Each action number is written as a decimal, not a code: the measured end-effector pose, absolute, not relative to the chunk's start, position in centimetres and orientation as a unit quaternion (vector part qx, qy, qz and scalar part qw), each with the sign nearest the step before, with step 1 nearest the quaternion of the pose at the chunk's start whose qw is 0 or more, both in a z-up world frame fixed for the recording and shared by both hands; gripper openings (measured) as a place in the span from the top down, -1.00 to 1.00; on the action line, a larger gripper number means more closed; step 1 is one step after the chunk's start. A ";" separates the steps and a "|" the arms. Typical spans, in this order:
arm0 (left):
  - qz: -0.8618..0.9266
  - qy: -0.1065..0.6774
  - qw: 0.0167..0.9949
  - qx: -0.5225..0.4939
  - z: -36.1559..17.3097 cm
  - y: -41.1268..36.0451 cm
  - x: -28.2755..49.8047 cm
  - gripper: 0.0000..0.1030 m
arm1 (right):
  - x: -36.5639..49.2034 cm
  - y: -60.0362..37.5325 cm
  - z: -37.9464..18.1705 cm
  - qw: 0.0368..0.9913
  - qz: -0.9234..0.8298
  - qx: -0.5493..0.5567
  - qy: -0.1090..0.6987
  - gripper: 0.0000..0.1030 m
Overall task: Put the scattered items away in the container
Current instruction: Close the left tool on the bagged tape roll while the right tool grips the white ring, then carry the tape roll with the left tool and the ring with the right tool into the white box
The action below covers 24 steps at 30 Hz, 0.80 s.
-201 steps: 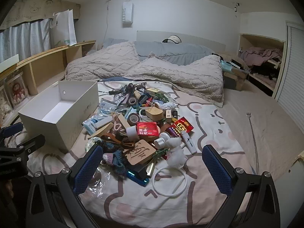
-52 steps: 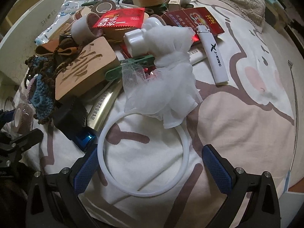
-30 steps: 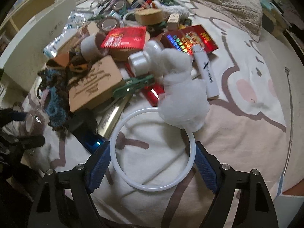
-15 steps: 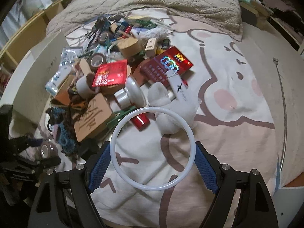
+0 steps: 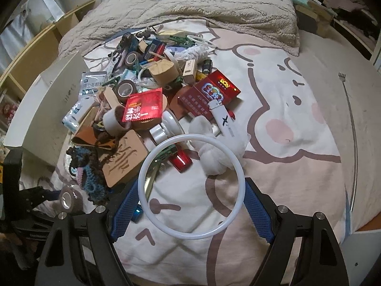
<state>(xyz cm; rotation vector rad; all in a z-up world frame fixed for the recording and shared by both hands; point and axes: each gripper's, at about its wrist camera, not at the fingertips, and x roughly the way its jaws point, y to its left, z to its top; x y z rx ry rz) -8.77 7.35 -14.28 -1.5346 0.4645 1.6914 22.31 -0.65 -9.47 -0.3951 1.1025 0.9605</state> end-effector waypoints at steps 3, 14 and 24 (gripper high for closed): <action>0.668 0.188 0.403 -0.596 -14.0 7.3 -8.7 -0.05 | 22.4 -0.5 -9.2 0.729 0.435 -0.173 0.500 -0.64; 0.677 0.170 0.431 -0.572 -11.8 6.4 -9.1 0.04 | 23.1 -1.1 -7.9 0.742 0.428 -0.142 0.495 -0.64; 0.707 0.141 0.451 -0.526 -8.0 5.6 -10.3 0.04 | 22.6 -0.2 -6.2 0.760 0.422 -0.113 0.481 -0.64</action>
